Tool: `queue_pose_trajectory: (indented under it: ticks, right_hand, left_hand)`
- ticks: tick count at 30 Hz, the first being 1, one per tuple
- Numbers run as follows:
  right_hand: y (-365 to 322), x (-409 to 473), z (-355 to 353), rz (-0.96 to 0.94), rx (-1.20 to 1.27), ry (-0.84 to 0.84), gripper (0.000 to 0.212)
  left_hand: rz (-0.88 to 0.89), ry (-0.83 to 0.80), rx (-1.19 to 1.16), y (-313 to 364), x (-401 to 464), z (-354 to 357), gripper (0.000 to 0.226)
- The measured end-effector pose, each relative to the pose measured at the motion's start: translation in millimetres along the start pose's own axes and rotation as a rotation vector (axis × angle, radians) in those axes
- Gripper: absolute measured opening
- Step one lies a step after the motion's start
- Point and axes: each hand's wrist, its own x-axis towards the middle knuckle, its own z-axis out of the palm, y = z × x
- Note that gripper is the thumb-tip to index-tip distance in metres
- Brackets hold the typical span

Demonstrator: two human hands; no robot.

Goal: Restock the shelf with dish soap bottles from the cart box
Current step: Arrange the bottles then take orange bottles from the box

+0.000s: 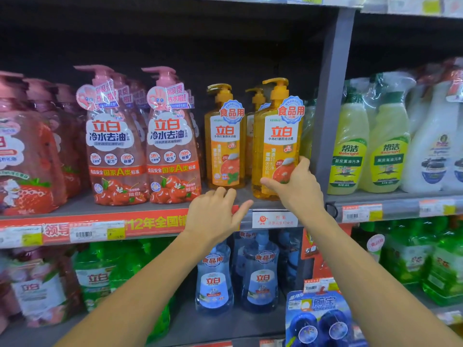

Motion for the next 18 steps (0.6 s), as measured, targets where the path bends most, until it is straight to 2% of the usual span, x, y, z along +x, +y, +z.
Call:
queue_pose_trajectory:
  ticks: [4,18]
  right_hand:
    - [1.1,2.0,3.9,-0.009,-0.022,0.005,0.091]
    - [-2.4,38.0,27.8,0.010,-0.046,-0.058,0.088]
  left_hand:
    - [-0.011,0.067,-0.059,2.0,-1.7,2.2,0.055]
    - [0.003,0.121,-0.053,2.7,-0.9,8.0,0.055]
